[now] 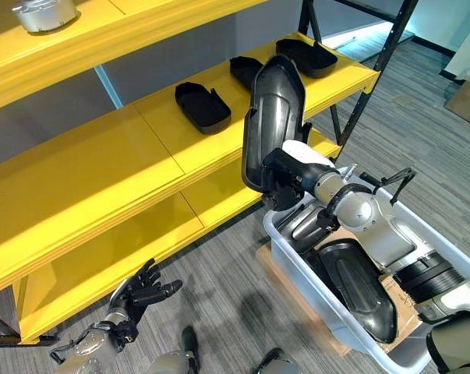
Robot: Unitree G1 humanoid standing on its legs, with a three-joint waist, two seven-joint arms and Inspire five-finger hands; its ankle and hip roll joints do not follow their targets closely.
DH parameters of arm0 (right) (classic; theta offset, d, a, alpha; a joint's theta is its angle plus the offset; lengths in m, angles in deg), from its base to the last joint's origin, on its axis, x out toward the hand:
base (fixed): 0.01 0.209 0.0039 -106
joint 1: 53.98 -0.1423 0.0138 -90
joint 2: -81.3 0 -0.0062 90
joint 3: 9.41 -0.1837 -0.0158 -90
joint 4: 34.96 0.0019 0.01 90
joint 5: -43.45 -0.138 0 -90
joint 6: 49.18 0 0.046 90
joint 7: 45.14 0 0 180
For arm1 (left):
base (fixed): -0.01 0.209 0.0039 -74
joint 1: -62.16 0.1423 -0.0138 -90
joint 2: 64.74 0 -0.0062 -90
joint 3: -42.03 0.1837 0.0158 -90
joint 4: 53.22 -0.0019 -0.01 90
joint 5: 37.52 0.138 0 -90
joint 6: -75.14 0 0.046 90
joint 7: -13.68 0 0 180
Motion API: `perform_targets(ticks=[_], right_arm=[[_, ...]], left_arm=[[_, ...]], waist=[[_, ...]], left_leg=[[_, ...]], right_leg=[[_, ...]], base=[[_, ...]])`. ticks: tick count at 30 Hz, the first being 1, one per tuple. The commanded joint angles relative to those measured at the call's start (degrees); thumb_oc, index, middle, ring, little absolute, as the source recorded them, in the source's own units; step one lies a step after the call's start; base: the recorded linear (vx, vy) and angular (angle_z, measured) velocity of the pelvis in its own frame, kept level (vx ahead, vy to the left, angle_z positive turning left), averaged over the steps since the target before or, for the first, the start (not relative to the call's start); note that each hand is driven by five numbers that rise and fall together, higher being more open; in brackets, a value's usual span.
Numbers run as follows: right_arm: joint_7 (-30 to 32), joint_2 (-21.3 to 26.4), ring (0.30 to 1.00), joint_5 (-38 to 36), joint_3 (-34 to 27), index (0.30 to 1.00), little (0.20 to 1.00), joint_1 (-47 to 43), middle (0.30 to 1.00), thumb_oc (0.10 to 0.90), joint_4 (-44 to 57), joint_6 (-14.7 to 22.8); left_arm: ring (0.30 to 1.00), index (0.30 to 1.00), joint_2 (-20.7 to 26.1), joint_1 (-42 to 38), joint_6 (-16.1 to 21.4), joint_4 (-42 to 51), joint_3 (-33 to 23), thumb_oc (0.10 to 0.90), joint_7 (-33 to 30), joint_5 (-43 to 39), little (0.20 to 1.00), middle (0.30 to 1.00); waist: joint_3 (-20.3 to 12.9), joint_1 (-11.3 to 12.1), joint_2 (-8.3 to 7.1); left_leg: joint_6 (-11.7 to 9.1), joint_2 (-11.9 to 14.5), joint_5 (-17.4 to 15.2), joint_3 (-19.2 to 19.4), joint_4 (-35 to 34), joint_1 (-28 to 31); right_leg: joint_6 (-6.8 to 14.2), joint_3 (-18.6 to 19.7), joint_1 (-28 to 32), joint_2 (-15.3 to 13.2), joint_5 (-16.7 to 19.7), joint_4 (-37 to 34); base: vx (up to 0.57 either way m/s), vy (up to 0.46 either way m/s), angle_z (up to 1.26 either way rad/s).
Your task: Move parts from the plastic box to the shelf.
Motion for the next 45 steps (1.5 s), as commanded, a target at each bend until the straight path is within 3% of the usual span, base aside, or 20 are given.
perform_targets(ticks=[1, 13, 20, 29, 32, 33, 35, 38, 39, 40, 45], right_arm=[[4.21, -0.62, 0.3, 1.05, -5.81, 0.3, 0.3, -7.99, 0.3, 0.4, 0.7, 3.7], [3.78, -6.04, 0.3, 1.95, -2.92, 0.3, 0.3, -10.97, 0.3, 0.4, -2.87, 3.36], [3.33, -7.6, 0.3, 2.76, -1.33, 0.3, 0.3, -13.01, 0.3, 0.4, -4.15, 3.14], [3.07, -7.85, 0.3, 3.76, -0.92, 0.3, 0.3, -13.38, 0.3, 0.4, -4.91, 3.17], [2.81, -6.44, 0.3, 3.72, -1.59, 0.3, 0.3, -12.41, 0.3, 0.4, -4.8, 2.98], [2.87, -5.34, 0.3, 3.38, -1.94, 0.3, 0.3, -12.26, 0.3, 0.4, -4.89, 3.0], [2.98, -3.43, 0.3, 2.15, -2.65, 0.3, 0.3, -11.89, 0.3, 0.4, -5.2, 3.01], [3.07, -2.51, 0.3, 0.68, -2.71, 0.3, 0.3, -12.19, 0.3, 0.4, -5.6, 3.18], [3.18, -2.32, 0.3, 0.05, -2.95, 0.3, 0.3, -11.95, 0.3, 0.4, -5.52, 3.25], [2.98, -2.01, 0.3, -0.96, -2.66, 0.3, 0.3, -12.26, 0.3, 0.4, -5.4, 3.63], [2.54, -1.56, 0.3, -1.86, -0.81, 0.3, 0.3, -15.08, 0.3, 0.4, -5.97, 3.55]], left_arm=[[1.0, 1.0, 2.56, -1.65, 3.95, 7.11, -3.38, 0.9, 1.25, 1.11, 1.0, 1.0], [1.0, 1.0, 2.86, -1.13, 4.29, 8.62, -4.74, 0.9, 0.56, 1.27, 1.0, 1.0], [1.0, 1.0, 3.48, -1.52, 4.45, 8.66, -4.8, 0.9, 0.39, 1.62, 1.0, 1.0], [1.0, 1.0, 4.85, -1.82, 4.67, 9.06, -5.07, 0.9, 0.22, 2.33, 1.0, 1.0], [1.0, 1.0, 5.22, -3.03, 4.76, 8.82, -3.94, 0.9, 0.21, 2.19, 1.0, 1.0], [1.0, 1.0, 5.37, -4.01, 4.85, 8.69, -3.17, 0.9, 0.26, 2.12, 1.0, 1.0], [1.0, 1.0, 5.32, -5.8, 4.87, 8.02, -1.64, 0.9, 0.62, 2.31, 1.0, 1.0], [1.0, 1.0, 5.18, -6.57, 4.86, 7.32, -0.99, 0.9, 0.85, 2.43, 1.0, 1.0], [1.0, 1.0, 5.17, -6.62, 4.93, 7.18, -1.08, 0.9, 0.85, 2.44, 1.0, 1.0], [1.0, 1.0, 5.16, -6.86, 5.11, 6.76, -0.7, 0.9, 0.85, 2.46, 1.0, 1.0], [1.0, 1.0, 5.06, -7.61, 5.08, 5.74, -0.47, 0.9, 0.71, 2.18, 1.0, 1.0]], waist=[[-4.09, 1.1, -4.32], [-5.94, 3.69, -5.62], [-5.8, 5.14, -7.15], [-4.54, 6.67, -7.28], [-3.99, 5.73, -6.82], [-3.57, 4.93, -6.77], [-2.82, 2.83, -6.41], [-2.14, 1.44, -6.45], [-1.79, 1.01, -6.57], [-1.02, -0.06, -6.58], [0.13, -1.07, -7.33]], left_leg=[[-1.53, 2.72, -9.61, -1.58, 4.17, 3.01], [0.96, -0.39, -13.51, -3.09, 5.88, 3.94], [3.14, -3.65, -15.52, -4.52, 7.14, 2.74], [5.25, -6.67, -16.41, -6.76, 8.41, 0.59], [5.25, -7.62, -15.36, -9.24, 7.16, 0.55], [5.35, -8.23, -13.49, -10.23, 6.83, -0.23], [5.0, -9.0, -13.14, -13.57, 7.57, -0.55], [4.71, -9.32, -12.94, -15.73, 8.22, -0.81], [4.58, -9.49, -13.01, -16.47, 8.42, -0.71], [4.29, -9.71, -13.17, -18.56, 8.49, -0.39], [3.41, -10.42, -13.76, -21.46, 9.29, -0.34]], right_leg=[[5.4, 2.76, 6.91, 0.83, 8.36, -14.82], [7.61, 3.98, 8.49, -1.25, 11.84, -16.23], [10.03, 4.31, 8.71, -4.08, 17.44, -16.88], [11.36, 6.58, 7.85, -7.02, 21.35, -13.92], [10.75, 12.93, 5.27, -5.53, 21.42, -9.96], [8.95, 14.81, 3.73, -4.28, 20.98, -9.69], [6.98, 20.24, 0.62, 0.09, 17.04, -8.61], [5.99, 23.09, -1.73, 2.61, 14.83, -9.22], [5.94, 24.07, -2.31, 3.26, 14.43, -9.68], [5.92, 28.62, -4.71, 5.94, 13.43, -10.8], [7.01, 33.11, -7.65, 7.08, 15.27, -16.14]], base=[[0.04, 0.063, 0.06], [0.04, 0.065, 0.09], [0.0, 0.11, 0.03], [0.0, 0.131, 0.19], [0.02, 0.086, 0.79], [-0.03, 0.053, 1.27], [0.02, 0.024, 1.32], [0.04, -0.022, 1.01], [0.04, -0.072, 0.92], [0.03, -0.083, 0.43], [0.05, -0.099, 0.85]])
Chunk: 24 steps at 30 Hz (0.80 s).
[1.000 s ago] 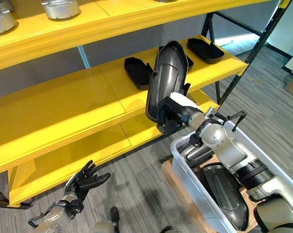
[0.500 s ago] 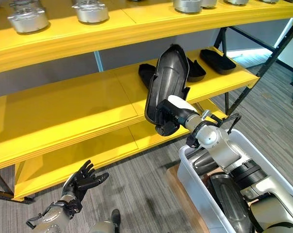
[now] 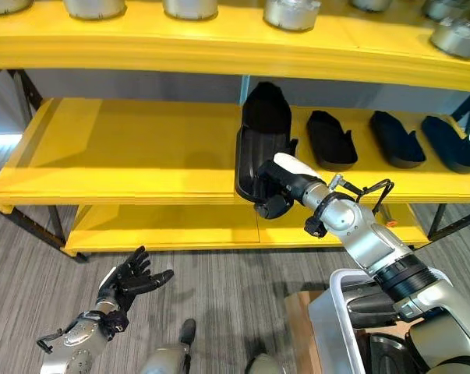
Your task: Move parts from the plastic box to the shelf.
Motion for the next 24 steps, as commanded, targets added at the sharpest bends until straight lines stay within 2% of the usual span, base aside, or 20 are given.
perform_targets(ticks=[1, 2, 3, 5, 8, 9, 11, 13, 24], right_arm=[[3.34, 3.24, 0.3, -1.78, -1.86, 0.3, 0.3, -14.69, 0.3, 0.4, 0.24, 2.94], [3.23, 3.23, 0.3, -1.82, -1.35, 0.3, 0.3, -15.24, 0.3, 0.4, 0.27, 2.98], [2.54, 3.62, 0.3, -1.67, -1.19, 0.3, 0.3, -15.03, 0.3, 0.4, 1.2, 2.86], [2.02, 3.56, 0.3, -1.45, -1.27, 0.3, 0.3, -14.69, 0.3, 0.4, 1.38, 2.79], [1.43, 3.37, 0.3, -2.18, 0.02, 0.3, 0.3, -15.75, 0.3, 0.4, 1.02, 2.8], [1.39, 2.8, 0.3, -2.52, 0.8, 0.3, 0.3, -16.16, 0.3, 0.4, 0.65, 2.74], [1.4, 2.77, 0.3, -2.52, 0.87, 0.3, 0.3, -16.2, 0.3, 0.4, 0.62, 2.75], [0.84, 3.18, 0.3, -2.88, 1.71, 0.3, 0.3, -16.49, 0.3, 0.4, 0.2, 2.61], [0.84, 2.59, 0.3, -3.79, 4.23, 0.3, 0.3, -19.78, 0.3, 0.4, -0.64, 3.06]], left_arm=[[1.0, 1.0, 1.2, -2.59, 4.7, 4.54, -0.97, 0.9, 1.22, 1.69, 1.0, 1.0], [1.0, 1.0, 1.21, -2.48, 4.81, 4.65, -1.1, 0.9, 1.21, 1.77, 1.0, 1.0], [1.0, 1.0, 1.2, -2.33, 5.01, 4.26, -1.48, 0.9, 1.19, 1.37, 1.0, 1.0], [1.0, 1.0, 0.5, -1.63, 5.11, 4.13, -2.03, 0.9, 1.26, 1.35, 1.0, 1.0], [1.0, 1.0, -0.01, -0.51, 5.16, 4.33, -2.44, 0.9, 1.23, 1.48, 1.0, 1.0], [1.0, 1.0, -0.22, 0.37, 5.11, 4.54, -2.79, 0.9, 0.97, 1.14, 1.0, 1.0], [1.0, 1.0, -0.24, 0.42, 5.1, 4.57, -2.82, 0.9, 0.97, 1.14, 1.0, 1.0], [1.0, 1.0, -0.74, 1.27, 4.83, 4.5, -2.56, 0.9, 1.32, 1.05, 1.0, 1.0], [1.0, 1.0, -1.38, 2.17, 4.6, 4.52, -2.15, 0.9, 1.22, 0.51, 1.0, 1.0]], waist=[[-1.07, 0.11, -0.55], [-0.86, 0.02, -0.78], [-0.92, -0.09, -1.58], [-1.83, 0.28, -2.01], [-3.05, 0.34, -1.81], [-4.05, 0.6, -1.71], [-4.02, 0.58, -1.67], [-5.7, 0.3, -1.33], [-6.78, 0.46, -0.41]], left_leg=[[-3.31, -0.87, -10.56, 0.37, -1.71, 9.87], [-3.44, -0.9, -11.06, 0.12, -1.24, 10.13], [-3.82, -1.22, -11.79, -1.12, -0.66, 10.73], [-4.01, -1.19, -12.37, -0.86, -0.83, 11.43], [-4.28, -0.36, -12.35, -0.56, -1.79, 12.62], [-4.7, 0.6, -12.25, -0.04, -2.48, 13.25], [-4.72, 0.65, -12.25, -0.04, -2.57, 13.37], [-5.58, 2.64, -11.4, -0.65, -4.62, 14.46], [-6.76, 5.35, -11.08, -1.13, -5.58, 16.03]], right_leg=[[3.62, 3.53, -4.21, -2.26, 11.7, -7.57], [3.97, 3.69, -3.93, -2.67, 12.91, -9.5], [4.14, 5.48, -3.19, -2.32, 13.07, -12.0], [4.14, 4.4, -1.33, -2.48, 13.01, -12.81], [3.99, 4.56, -0.01, -1.36, 12.93, -13.36], [3.74, 3.49, 1.39, -0.7, 12.18, -14.19], [3.73, 3.47, 1.49, -0.65, 12.18, -14.25], [2.78, 3.26, 2.95, 0.93, 10.01, -14.39], [1.24, 2.36, 4.06, 3.02, 6.24, -11.89]], base=[[0.06, -0.101, 0.17], [0.12, -0.205, 0.07], [0.08, -0.166, 0.0], [0.07, -0.143, 0.18], [0.1, -0.188, 0.26], [0.04, -0.116, 0.14], [0.04, -0.105, -0.06], [0.07, -0.201, -0.05], [0.03, -0.084, 0.02]])
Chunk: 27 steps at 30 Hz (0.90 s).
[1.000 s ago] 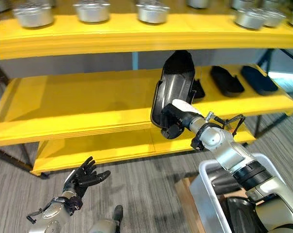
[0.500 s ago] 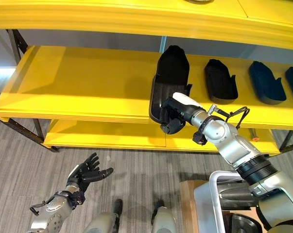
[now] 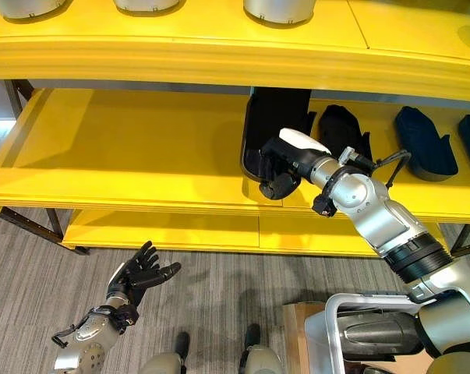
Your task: Move parts from the plastic box to the shelf.
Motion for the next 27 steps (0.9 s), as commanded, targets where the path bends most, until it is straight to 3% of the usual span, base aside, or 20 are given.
perform_targets(ticks=[1, 14, 21, 24, 25, 26, 27], right_arm=[[3.16, -0.71, 0.3, -2.08, 2.56, 0.3, 0.3, -10.89, 0.3, 0.4, -0.72, 4.9], [3.31, -1.68, 0.3, -2.89, 7.45, 0.3, 0.3, -16.05, 0.3, 0.4, -5.56, 6.13], [3.04, -2.32, 0.3, -3.75, 9.82, 0.3, 0.3, -19.2, 0.3, 0.4, -7.92, 6.32], [3.42, -1.59, 0.3, -3.42, 10.83, 0.3, 0.3, -21.19, 0.3, 0.4, -8.56, 6.44], [3.91, -1.05, 0.3, -3.52, 11.27, 0.3, 0.3, -23.54, 0.3, 0.4, -9.15, 6.42], [4.55, -0.68, 0.3, -3.92, 10.98, 0.3, 0.3, -24.21, 0.3, 0.4, -9.36, 6.5], [4.55, -0.65, 0.3, -3.94, 11.0, 0.3, 0.3, -24.27, 0.3, 0.4, -9.38, 6.51]], left_arm=[[1.0, 1.0, 3.41, 2.75, 4.28, 5.87, 0.38, 0.9, 1.01, 0.5, 1.0, 1.0], [1.0, 1.0, 3.74, 3.75, 4.52, 5.81, 1.24, 0.9, 1.81, -0.63, 1.0, 1.0], [1.0, 1.0, 4.26, 3.44, 4.88, 5.36, 1.09, 0.9, 1.77, -1.58, 1.0, 1.0], [1.0, 1.0, 4.19, 3.63, 5.28, 5.47, 0.74, 0.9, 1.73, -2.19, 1.0, 1.0], [1.0, 1.0, 3.94, 3.46, 5.41, 5.78, 0.49, 0.9, 1.69, -3.17, 1.0, 1.0], [1.0, 1.0, 3.82, 3.42, 5.32, 5.75, 0.43, 0.9, 1.68, -3.44, 1.0, 1.0], [1.0, 1.0, 3.81, 3.36, 5.31, 5.75, 0.44, 0.9, 1.67, -3.44, 1.0, 1.0]], waist=[[-9.27, 1.82, -3.74], [-8.79, 3.29, -3.07], [-8.24, 3.92, -2.55], [-7.49, 4.47, -2.61], [-4.99, 5.72, -2.53], [-3.73, 6.55, -2.44], [-3.69, 6.47, -2.4]], left_leg=[[-0.14, 0.4, -7.92, -0.47, 3.86, 0.83], [-1.28, 1.92, -5.98, -1.95, 2.19, -0.42], [-2.21, 3.69, -5.38, -3.49, 2.89, -1.48], [-2.74, 2.77, -5.35, -3.59, 9.45, -4.56], [-3.32, 1.27, -0.09, -3.98, 19.34, -10.09], [-3.28, 0.48, 1.83, -4.33, 21.86, -11.83], [-3.27, 0.43, 1.8, -4.44, 22.07, -11.99]], right_leg=[[2.57, 0.6, -0.37, -1.53, -0.07, -3.31], [1.36, -0.36, -0.85, -0.07, -1.86, -2.32], [-0.11, -0.9, -2.25, 1.07, -4.67, 1.19], [-1.03, -0.88, -1.19, 1.11, -5.59, 0.76], [-2.32, -2.16, 0.31, 0.76, -5.86, 0.16], [-2.76, -2.73, 0.62, 0.72, -6.04, 0.14], [-2.75, -2.83, 0.6, 0.69, -6.04, 0.17]], base=[[0.03, -0.07, 0.07], [0.01, -0.052, 0.07], [0.02, -0.101, 0.1], [0.0, -0.115, 0.23], [-0.11, -0.104, 0.22], [-0.11, -0.105, 0.18], [-0.03, -0.092, 0.37]])
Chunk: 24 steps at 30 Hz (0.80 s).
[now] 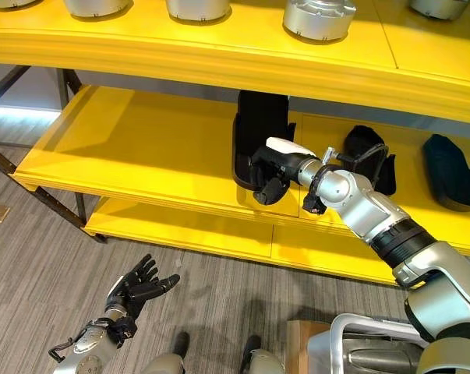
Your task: Move parts from the plastic box to the shelf.
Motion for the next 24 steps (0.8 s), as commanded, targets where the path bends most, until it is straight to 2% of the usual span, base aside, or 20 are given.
perform_targets(ticks=[1, 3, 4, 5, 6, 7, 9, 15, 20, 24], right_arm=[[6.12, 2.47, 0.3, -1.94, -0.97, 0.3, 0.3, -15.31, 0.3, 0.4, 1.7, 4.64], [6.77, 3.68, 0.3, -2.19, -1.84, 0.3, 0.3, -14.19, 0.3, 0.4, 1.05, 4.32], [6.92, 4.12, 0.3, -1.75, -2.08, 0.3, 0.3, -13.65, 0.3, 0.4, 1.04, 4.2], [7.14, 4.41, 0.3, -1.53, -2.58, 0.3, 0.3, -13.25, 0.3, 0.4, 1.6, 4.31], [7.22, 4.98, 0.3, -1.14, -3.11, 0.3, 0.3, -12.5, 0.3, 0.4, 2.35, 4.28], [7.18, 4.84, 0.3, -0.04, -3.53, 0.3, 0.3, -12.47, 0.3, 0.4, 2.21, 3.78], [7.26, 4.01, 0.3, 0.61, -4.52, 0.3, 0.3, -11.25, 0.3, 0.4, 2.01, 4.1], [7.0, 4.42, 0.3, 1.53, -6.36, 0.3, 0.3, -9.16, 0.3, 0.4, 3.25, 3.9], [7.2, 4.92, 0.3, 1.3, -6.41, 0.3, 0.3, -9.78, 0.3, 0.4, 2.51, 3.49], [7.49, 5.3, 0.3, 1.39, -5.81, 0.3, 0.3, -10.65, 0.3, 0.4, 1.19, 3.55]], left_arm=[[1.0, 1.0, 3.21, 1.22, 4.74, 5.9, -0.39, 0.9, 1.5, -2.12, 1.0, 1.0], [1.0, 1.0, 3.59, 1.03, 4.24, 5.49, 0.09, 0.9, 1.7, -2.08, 1.0, 1.0], [1.0, 1.0, 3.9, 0.65, 4.18, 5.04, 0.63, 0.9, 1.88, -1.97, 1.0, 1.0], [1.0, 1.0, 4.22, 0.09, 4.19, 4.73, 1.21, 0.9, 2.03, -1.79, 1.0, 1.0], [1.0, 1.0, 4.48, -0.05, 4.23, 4.92, 1.07, 0.9, 2.09, -1.73, 1.0, 1.0], [1.0, 1.0, 4.67, 0.09, 4.13, 4.95, 1.1, 0.9, 2.22, -1.69, 1.0, 1.0], [1.0, 1.0, 4.36, 0.41, 4.19, 5.2, 1.03, 0.9, 2.06, -1.66, 1.0, 1.0], [1.0, 1.0, 5.1, 0.31, 4.2, 5.69, 0.81, 0.9, 2.24, -1.36, 1.0, 1.0], [1.0, 1.0, 6.28, -0.29, 4.35, 6.16, 1.34, 0.9, 2.13, -1.19, 1.0, 1.0], [1.0, 1.0, 6.6, -0.18, 4.4, 6.33, 1.39, 0.9, 2.03, -1.09, 1.0, 1.0]], waist=[[0.2, 1.81, -1.85], [-0.16, 0.88, -1.43], [-0.28, 0.47, -0.91], [-0.38, 0.3, -0.26], [-0.56, -0.2, 0.09], [-0.88, -0.35, 0.38], [-1.47, -0.39, 0.82], [-1.96, -0.02, 0.64], [-2.06, -0.16, 0.44], [-1.97, -0.13, 0.47]], left_leg=[[0.86, 3.18, 2.6, 1.2, 8.02, -2.04], [0.12, 8.43, 3.71, 4.6, -0.8, -1.93], [-0.52, 10.78, 6.87, 6.09, -5.76, -2.1], [-0.91, 11.96, 9.04, 7.06, -8.5, -2.74], [-1.31, 13.16, 9.01, 7.55, -9.41, -1.97], [-1.18, 13.22, 8.13, 7.75, -10.01, -0.77], [-0.91, 11.4, 6.11, 8.25, -9.11, 0.13], [-0.09, 8.71, 1.64, 11.27, -5.33, -0.79], [0.61, 7.51, -0.33, 12.21, -3.42, -2.84], [0.92, 7.1, -0.69, 12.51, -3.21, -3.76]], right_leg=[[1.0, -0.36, 9.05, 0.52, 1.56, -12.8], [1.56, -1.82, 9.37, 0.3, 0.39, -12.12], [1.85, -2.53, 9.81, 0.2, 0.07, -11.86], [2.23, -2.96, 9.98, -0.08, 0.0, -11.24], [2.38, -2.91, 9.67, -0.62, -0.42, -10.02], [2.83, -2.69, 9.88, -0.88, -0.74, -9.42], [3.71, -1.75, 11.01, -1.73, -0.29, -10.16], [5.6, -0.86, 13.22, -4.97, 1.37, -13.43], [6.82, -0.25, 12.33, -6.57, 3.01, -15.32], [7.26, -0.09, 11.71, -7.01, 3.91, -16.32]], base=[[0.04, -0.069, 0.5], [0.1, -0.016, 0.62], [0.14, 0.066, 0.86], [0.14, 0.103, 0.87], [0.15, 0.116, 0.47], [0.16, 0.151, 0.06], [0.19, 0.161, -0.22], [0.13, 0.131, -0.17], [0.06, 0.079, -0.12], [0.03, 0.034, -0.07]])
